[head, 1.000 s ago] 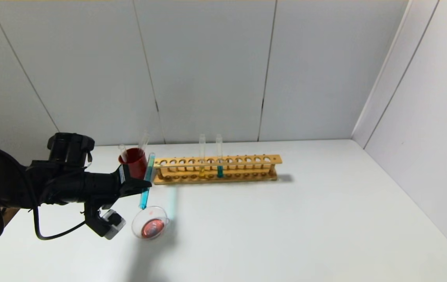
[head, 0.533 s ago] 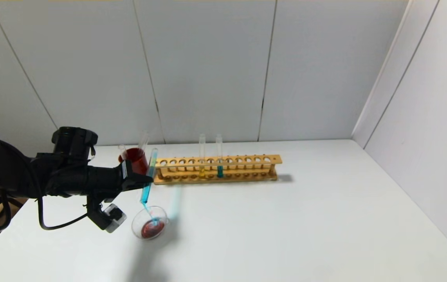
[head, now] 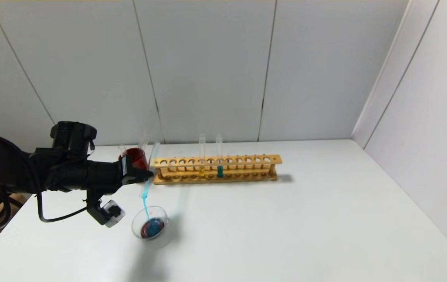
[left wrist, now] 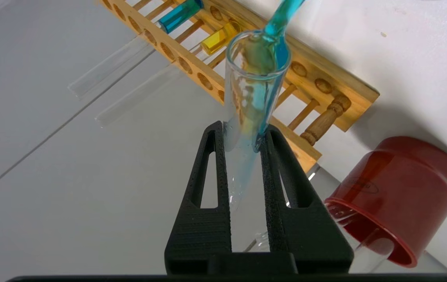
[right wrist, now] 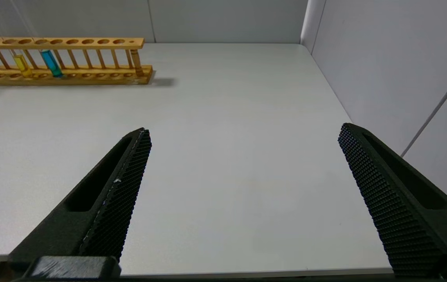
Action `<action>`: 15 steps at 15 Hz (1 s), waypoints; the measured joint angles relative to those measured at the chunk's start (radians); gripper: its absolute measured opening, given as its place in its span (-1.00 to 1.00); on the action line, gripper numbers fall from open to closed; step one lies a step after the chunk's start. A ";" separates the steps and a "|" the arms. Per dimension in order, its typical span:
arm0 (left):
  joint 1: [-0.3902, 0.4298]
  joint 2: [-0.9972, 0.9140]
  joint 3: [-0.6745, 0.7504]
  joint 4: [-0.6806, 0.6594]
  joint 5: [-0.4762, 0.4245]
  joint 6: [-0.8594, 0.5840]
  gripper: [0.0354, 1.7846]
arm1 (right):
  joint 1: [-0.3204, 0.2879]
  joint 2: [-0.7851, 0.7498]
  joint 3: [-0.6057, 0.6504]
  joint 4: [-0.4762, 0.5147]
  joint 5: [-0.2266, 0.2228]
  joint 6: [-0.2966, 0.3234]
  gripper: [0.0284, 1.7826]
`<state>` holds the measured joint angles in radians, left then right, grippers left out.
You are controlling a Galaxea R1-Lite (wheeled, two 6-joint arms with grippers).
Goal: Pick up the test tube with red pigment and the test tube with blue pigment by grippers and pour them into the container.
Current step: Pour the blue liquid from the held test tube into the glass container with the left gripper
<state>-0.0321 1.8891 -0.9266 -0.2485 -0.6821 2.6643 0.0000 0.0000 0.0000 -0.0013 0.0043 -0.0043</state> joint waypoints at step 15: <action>-0.003 -0.059 -0.047 0.021 -0.024 0.081 -0.70 | 0.000 0.000 0.000 0.000 0.000 0.000 0.96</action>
<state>-0.0349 1.8300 -0.9732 -0.2279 -0.7062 2.7449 0.0000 0.0000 0.0000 -0.0017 0.0043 -0.0043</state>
